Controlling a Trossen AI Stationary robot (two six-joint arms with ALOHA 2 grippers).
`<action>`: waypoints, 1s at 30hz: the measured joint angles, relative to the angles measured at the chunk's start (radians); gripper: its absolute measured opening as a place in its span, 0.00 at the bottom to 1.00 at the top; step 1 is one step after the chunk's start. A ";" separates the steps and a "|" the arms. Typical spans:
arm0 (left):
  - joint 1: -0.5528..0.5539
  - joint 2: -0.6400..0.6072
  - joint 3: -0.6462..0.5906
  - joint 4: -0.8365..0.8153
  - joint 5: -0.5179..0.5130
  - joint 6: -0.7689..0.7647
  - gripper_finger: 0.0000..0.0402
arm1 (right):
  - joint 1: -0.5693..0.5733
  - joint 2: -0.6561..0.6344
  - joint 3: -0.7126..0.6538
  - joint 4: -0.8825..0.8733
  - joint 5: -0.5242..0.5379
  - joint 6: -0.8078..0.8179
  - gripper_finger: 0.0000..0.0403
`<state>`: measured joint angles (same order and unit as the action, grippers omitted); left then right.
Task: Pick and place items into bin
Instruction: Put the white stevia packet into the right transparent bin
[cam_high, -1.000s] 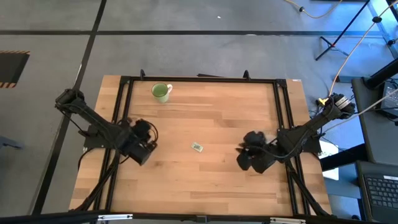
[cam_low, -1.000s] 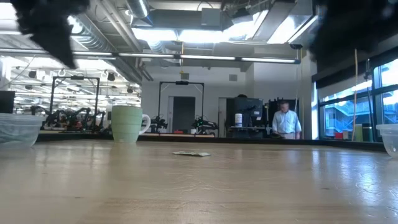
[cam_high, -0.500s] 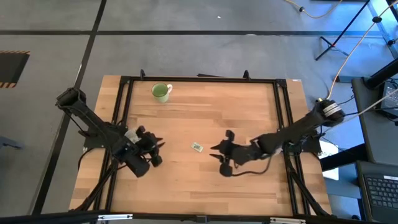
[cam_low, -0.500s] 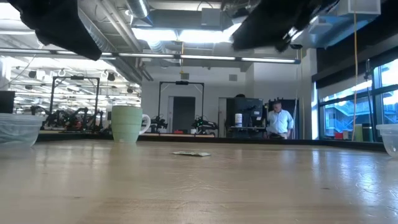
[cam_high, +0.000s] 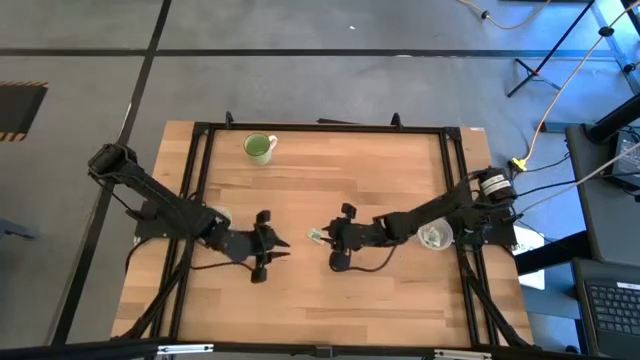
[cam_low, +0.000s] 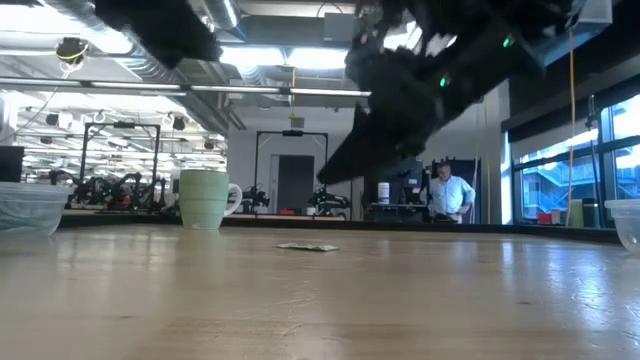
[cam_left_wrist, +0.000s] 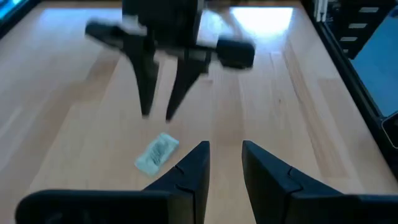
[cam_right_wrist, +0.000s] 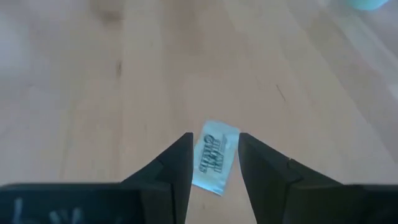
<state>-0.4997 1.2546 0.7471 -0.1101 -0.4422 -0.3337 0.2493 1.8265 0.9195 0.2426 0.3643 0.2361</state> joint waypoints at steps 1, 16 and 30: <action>0.025 -0.005 0.000 0.012 0.030 0.031 0.22 | -0.008 0.010 0.000 -0.001 -0.004 -0.004 0.33; 0.266 -0.241 0.000 0.034 0.231 0.297 0.22 | -0.038 0.127 0.000 0.057 -0.061 -0.029 0.33; 0.281 -0.641 -0.223 0.033 0.125 0.261 0.22 | -0.055 0.160 0.002 0.064 -0.086 0.021 0.30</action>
<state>-0.2184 0.6138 0.5243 -0.0772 -0.3171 -0.0725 0.1944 1.9865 0.9218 0.3067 0.2780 0.2569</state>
